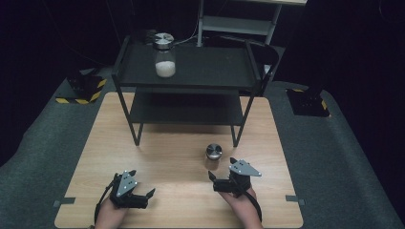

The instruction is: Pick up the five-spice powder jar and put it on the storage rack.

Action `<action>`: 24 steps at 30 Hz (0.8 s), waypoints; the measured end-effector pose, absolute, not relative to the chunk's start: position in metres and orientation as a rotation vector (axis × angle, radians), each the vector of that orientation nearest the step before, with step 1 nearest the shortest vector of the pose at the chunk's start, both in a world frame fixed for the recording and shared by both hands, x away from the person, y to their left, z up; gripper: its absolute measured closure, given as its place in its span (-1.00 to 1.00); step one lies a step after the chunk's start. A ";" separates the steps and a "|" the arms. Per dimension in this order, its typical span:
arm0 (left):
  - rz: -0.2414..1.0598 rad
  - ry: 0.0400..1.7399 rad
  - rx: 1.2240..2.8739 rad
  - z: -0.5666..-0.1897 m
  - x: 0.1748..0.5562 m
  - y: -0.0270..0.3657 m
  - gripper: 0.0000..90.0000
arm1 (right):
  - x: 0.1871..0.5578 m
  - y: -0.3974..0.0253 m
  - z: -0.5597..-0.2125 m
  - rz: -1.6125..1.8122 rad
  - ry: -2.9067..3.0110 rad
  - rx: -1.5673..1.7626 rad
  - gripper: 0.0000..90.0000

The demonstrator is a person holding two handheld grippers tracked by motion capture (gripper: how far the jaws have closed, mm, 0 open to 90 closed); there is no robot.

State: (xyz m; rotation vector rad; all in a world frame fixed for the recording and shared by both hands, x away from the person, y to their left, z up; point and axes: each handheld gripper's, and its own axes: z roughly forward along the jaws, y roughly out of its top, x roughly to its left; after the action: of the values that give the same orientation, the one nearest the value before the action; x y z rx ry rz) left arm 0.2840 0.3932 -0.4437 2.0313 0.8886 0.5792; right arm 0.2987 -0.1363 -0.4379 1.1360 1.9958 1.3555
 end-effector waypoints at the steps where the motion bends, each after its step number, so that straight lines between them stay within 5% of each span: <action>1: 0.577 0.890 2.030 -0.444 0.284 0.393 -0.98 | 0.300 -0.136 -0.437 1.357 1.994 1.129 -0.99; 24: 0.568 0.895 2.033 -0.443 0.286 0.394 -0.98 | 0.333 -0.120 -0.450 1.392 1.934 1.129 -0.49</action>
State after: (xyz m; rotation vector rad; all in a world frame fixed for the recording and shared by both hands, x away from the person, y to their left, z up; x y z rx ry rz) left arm 0.2855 0.3943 -0.4431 2.0327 0.8954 0.5684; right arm 0.3326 -0.1203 -0.4501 1.1291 1.9335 1.3918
